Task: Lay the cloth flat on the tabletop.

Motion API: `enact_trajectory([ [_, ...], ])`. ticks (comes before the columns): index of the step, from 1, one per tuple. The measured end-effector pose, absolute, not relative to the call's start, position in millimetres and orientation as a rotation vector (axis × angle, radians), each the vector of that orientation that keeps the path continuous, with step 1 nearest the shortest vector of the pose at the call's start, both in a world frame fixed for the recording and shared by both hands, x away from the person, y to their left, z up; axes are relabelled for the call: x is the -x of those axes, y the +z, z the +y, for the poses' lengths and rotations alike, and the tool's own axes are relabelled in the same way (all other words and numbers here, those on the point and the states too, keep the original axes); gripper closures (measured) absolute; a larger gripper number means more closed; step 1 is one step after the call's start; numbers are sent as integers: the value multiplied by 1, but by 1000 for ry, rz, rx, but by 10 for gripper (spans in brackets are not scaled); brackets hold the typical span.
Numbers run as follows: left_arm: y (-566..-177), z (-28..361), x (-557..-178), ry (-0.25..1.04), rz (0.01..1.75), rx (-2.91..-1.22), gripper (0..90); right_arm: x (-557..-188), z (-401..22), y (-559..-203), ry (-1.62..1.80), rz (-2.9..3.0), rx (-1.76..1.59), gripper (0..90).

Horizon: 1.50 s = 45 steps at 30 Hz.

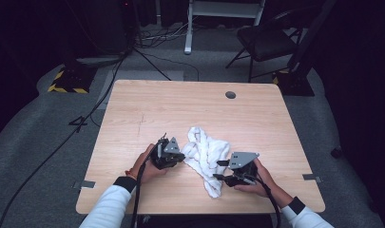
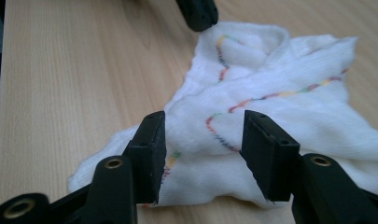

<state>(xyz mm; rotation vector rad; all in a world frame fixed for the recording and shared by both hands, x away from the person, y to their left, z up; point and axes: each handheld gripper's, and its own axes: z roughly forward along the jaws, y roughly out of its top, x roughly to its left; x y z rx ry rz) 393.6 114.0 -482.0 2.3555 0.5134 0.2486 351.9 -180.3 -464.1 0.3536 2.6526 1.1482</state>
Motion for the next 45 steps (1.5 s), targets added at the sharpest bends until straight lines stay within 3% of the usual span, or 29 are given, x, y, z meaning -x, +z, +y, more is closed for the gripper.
enact_trajectory([
  [7, -480, 118, -387, 246, 497, -2350, 852, -353, -176, -482, 1030, 2691, -357, 595],
  [13, -478, 114, -380, 230, 465, -2349, 851, -352, -173, -477, 1069, 2617, -343, 465],
  [16, -480, 111, -380, 223, 454, -2361, 851, -350, -166, -478, 1045, 2611, -302, 463],
  [19, -480, 112, -381, 219, 459, -2361, 851, -351, -158, -482, 1016, 2612, -268, 526],
  [20, -480, 112, -382, 221, 463, -2358, 851, -354, -156, -483, 1002, 2604, -262, 641],
  [24, -480, 115, -383, 234, 468, -2363, 851, -358, -165, -477, 1023, 2566, -287, 799],
  [35, -477, 120, -384, 245, 484, -2359, 852, -378, -221, -445, 1129, 2315, -583, 852],
  [45, -475, 114, -378, 196, 442, -2342, 852, -393, -257, -441, 1140, 2220, -765, 854],
])
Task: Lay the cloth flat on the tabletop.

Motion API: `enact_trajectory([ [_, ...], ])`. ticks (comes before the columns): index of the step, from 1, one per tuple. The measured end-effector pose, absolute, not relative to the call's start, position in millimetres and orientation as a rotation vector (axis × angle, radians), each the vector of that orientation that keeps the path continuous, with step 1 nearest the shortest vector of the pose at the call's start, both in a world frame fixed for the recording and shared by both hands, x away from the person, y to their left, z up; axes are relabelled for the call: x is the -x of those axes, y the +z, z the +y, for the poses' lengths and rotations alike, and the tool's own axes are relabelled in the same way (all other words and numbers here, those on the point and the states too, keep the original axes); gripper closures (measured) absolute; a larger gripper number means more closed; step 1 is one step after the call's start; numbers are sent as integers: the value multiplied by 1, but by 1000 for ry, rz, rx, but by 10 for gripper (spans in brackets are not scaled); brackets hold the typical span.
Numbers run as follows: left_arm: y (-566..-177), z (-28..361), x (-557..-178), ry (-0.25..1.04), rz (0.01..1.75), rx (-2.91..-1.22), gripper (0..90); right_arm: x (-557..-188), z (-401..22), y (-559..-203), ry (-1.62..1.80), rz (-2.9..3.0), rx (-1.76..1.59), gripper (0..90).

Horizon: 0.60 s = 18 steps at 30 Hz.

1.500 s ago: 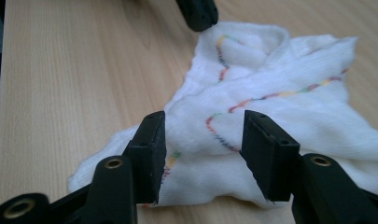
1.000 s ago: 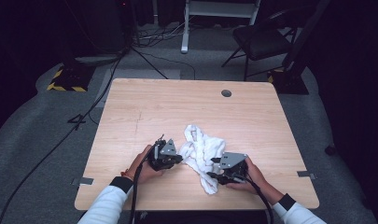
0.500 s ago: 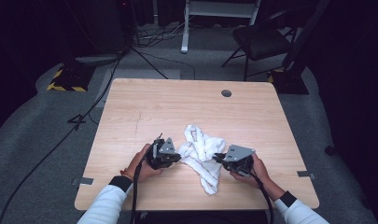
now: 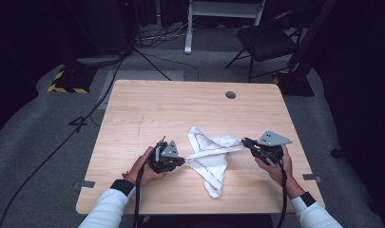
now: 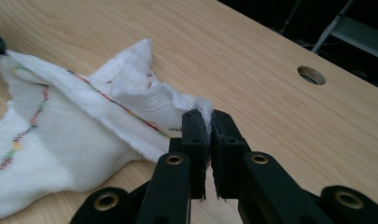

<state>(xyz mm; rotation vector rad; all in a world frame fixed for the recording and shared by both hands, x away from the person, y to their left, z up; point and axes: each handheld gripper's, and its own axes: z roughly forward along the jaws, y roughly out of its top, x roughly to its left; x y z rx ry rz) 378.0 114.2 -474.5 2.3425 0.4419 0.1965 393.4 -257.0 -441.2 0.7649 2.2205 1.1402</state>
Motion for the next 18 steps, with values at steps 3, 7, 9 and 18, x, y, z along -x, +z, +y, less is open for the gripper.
enact_trajectory([
  [3, -474, 102, -367, 155, 382, -2341, 847, -397, -262, -444, 1113, 2216, -789, 855],
  [7, -476, 86, -355, 127, 311, -2360, 815, -402, -268, -447, 1093, 2213, -819, 855],
  [9, -479, 77, -353, 90, 291, -2369, 787, -404, -271, -449, 1084, 2212, -830, 855],
  [18, -481, 81, -368, 88, 445, -2318, 411, -410, -279, -452, 1063, 2214, -864, 855],
])
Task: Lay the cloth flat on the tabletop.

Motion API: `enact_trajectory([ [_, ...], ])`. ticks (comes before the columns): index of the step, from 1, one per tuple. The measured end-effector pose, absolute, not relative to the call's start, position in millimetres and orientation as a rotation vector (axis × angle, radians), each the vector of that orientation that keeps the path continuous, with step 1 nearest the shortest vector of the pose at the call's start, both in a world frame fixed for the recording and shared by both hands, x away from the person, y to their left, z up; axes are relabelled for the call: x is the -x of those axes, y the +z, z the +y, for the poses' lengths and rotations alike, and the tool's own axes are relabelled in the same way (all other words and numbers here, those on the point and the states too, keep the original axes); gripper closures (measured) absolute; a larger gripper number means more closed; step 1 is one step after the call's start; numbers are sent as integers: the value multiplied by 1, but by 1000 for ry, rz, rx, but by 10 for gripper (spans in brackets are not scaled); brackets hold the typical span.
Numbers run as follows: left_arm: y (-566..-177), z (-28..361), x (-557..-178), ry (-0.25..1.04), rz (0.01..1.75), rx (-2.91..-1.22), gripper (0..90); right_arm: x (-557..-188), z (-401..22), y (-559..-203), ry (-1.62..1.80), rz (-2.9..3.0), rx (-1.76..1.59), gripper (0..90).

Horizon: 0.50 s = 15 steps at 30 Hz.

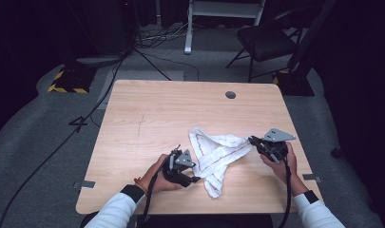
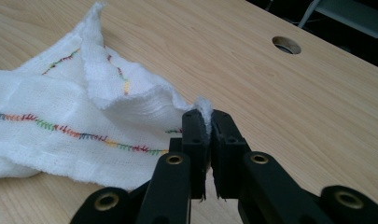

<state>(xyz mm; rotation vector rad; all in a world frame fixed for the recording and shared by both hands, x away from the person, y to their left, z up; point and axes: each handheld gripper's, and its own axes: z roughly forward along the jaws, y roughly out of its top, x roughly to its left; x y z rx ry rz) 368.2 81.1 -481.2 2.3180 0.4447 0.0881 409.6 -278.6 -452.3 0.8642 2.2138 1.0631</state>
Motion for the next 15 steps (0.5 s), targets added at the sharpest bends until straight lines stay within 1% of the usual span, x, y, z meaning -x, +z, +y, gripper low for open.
enact_trajectory([
  [3, -477, 91, -377, 122, 514, -2274, 297, -412, -279, -454, 1051, 2214, -866, 854],
  [4, -475, 94, -380, 151, 545, -2260, 297, -412, -279, -454, 1051, 2214, -866, 854],
  [5, -474, 96, -384, 178, 567, -2249, 265, -413, -280, -454, 1048, 2215, -865, 854],
  [10, -472, 104, -408, 236, 666, -2216, 225, -414, -279, -455, 1041, 2218, -858, 854],
  [12, -472, 103, -417, 259, 684, -2213, 212, -414, -278, -455, 1040, 2216, -851, 854],
  [14, -474, 100, -424, 322, 705, -2216, 211, -414, -278, -456, 1034, 2218, -851, 854],
  [15, -474, 98, -431, 318, 714, -2228, 207, -415, -278, -456, 1031, 2220, -850, 854],
])
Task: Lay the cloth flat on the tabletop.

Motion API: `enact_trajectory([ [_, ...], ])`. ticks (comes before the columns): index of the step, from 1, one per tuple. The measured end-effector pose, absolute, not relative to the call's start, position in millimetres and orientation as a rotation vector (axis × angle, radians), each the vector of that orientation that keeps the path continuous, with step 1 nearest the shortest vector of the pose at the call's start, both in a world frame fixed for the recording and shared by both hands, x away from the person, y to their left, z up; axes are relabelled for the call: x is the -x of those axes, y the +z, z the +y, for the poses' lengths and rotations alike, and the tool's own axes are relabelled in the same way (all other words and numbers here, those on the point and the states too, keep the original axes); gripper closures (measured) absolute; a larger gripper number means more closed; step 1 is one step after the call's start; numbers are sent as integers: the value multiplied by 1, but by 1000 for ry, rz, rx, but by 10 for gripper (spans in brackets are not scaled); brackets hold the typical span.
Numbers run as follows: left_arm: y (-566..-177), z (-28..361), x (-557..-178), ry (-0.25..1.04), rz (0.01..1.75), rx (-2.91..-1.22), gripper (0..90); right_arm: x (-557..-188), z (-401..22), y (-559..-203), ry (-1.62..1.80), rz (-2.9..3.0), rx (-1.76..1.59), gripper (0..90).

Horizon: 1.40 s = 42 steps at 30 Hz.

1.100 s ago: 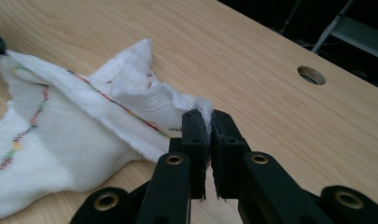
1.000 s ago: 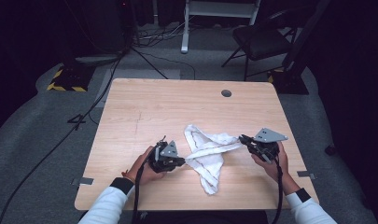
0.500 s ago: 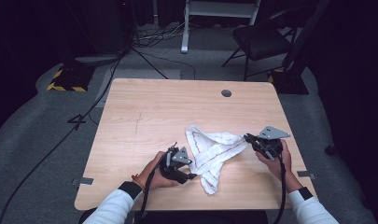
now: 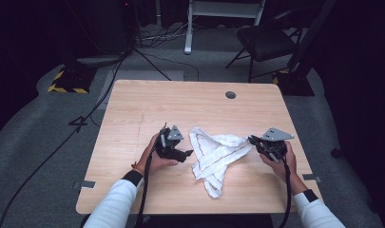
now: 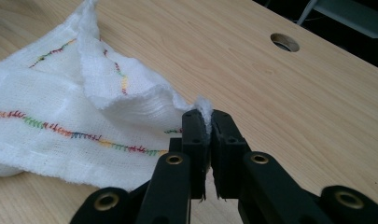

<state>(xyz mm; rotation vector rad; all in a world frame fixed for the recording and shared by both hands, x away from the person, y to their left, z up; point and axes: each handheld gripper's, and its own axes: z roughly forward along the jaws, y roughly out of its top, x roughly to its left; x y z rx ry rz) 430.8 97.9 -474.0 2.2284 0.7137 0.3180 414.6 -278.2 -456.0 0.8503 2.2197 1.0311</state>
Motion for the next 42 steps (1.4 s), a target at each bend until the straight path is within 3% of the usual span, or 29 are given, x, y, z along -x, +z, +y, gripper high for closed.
enact_trajectory([
  [17, -497, 68, -498, 253, 798, -2237, 240, -420, -285, -460, 1028, 2215, -876, 855],
  [18, -499, 68, -499, 258, 801, -2242, 317, -420, -286, -460, 1027, 2211, -879, 856],
  [20, -500, 70, -501, 236, 794, -2224, 319, -420, -287, -460, 1032, 2209, -880, 856],
  [21, -499, 72, -501, 217, 778, -2221, 426, -420, -287, -459, 1042, 2206, -878, 857],
  [23, -499, 73, -500, 188, 744, -2227, 465, -419, -287, -459, 1045, 2206, -877, 858],
  [24, -498, 73, -500, 179, 726, -2237, 575, -419, -287, -459, 1048, 2207, -875, 858],
  [25, -497, 74, -499, 160, 704, -2238, 575, -419, -287, -459, 1048, 2207, -875, 858],
  [27, -496, 75, -498, 169, 687, -2241, 712, -418, -286, -458, 1055, 2204, -873, 859],
  [28, -495, 76, -498, 173, 683, -2238, 712, -418, -286, -458, 1055, 2204, -873, 859],
  [30, -489, 81, -496, 164, 653, -2201, 813, -418, -287, -456, 1065, 2201, -875, 859],
  [42, -444, 94, -470, 234, 539, -2139, 870, -411, -287, -442, 1126, 2176, -851, 864],
])
